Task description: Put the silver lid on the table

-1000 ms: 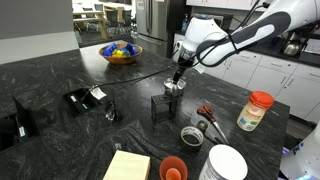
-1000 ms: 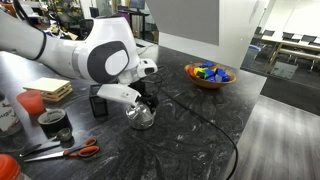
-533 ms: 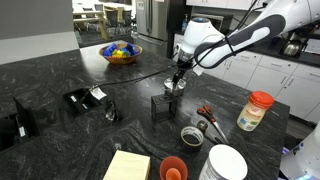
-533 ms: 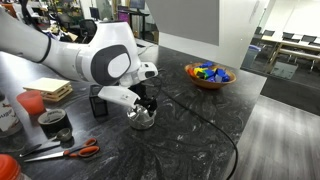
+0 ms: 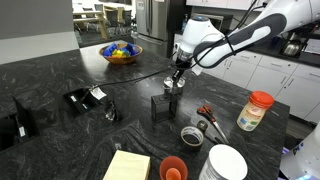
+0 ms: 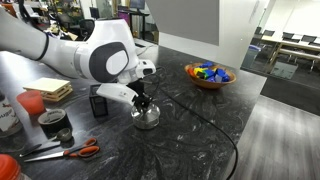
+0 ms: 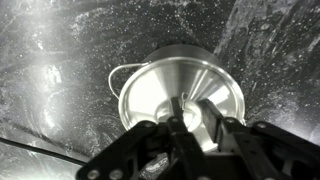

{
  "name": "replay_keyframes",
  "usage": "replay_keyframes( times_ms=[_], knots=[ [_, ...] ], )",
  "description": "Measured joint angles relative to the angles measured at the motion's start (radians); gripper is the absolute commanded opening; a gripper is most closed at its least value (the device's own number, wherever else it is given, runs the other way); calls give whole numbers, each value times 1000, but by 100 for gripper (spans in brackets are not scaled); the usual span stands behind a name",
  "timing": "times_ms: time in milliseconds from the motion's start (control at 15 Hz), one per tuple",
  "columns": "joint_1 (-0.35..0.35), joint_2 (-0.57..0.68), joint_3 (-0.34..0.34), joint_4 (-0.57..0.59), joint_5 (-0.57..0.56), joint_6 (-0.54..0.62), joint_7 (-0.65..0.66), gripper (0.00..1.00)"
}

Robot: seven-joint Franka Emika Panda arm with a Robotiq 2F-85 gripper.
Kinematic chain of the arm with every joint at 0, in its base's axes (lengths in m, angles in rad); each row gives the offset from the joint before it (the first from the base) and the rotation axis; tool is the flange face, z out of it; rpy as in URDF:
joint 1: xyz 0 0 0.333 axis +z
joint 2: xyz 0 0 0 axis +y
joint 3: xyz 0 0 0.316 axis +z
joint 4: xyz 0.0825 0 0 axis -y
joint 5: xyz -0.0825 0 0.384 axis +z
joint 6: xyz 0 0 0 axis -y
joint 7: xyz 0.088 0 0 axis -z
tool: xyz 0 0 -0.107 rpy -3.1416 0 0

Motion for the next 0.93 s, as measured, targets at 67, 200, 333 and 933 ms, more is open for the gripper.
replay_keyframes(
  times_ms=[67, 200, 333, 933],
  knots=[
    [0, 0, 2, 2, 0, 0, 0, 0],
    [-1, 1, 2, 3, 0, 0, 0, 0],
    [-1, 1, 2, 4, 3, 0, 0, 1],
    [-10, -53, 1, -5, 36, -31, 7, 1]
  ],
)
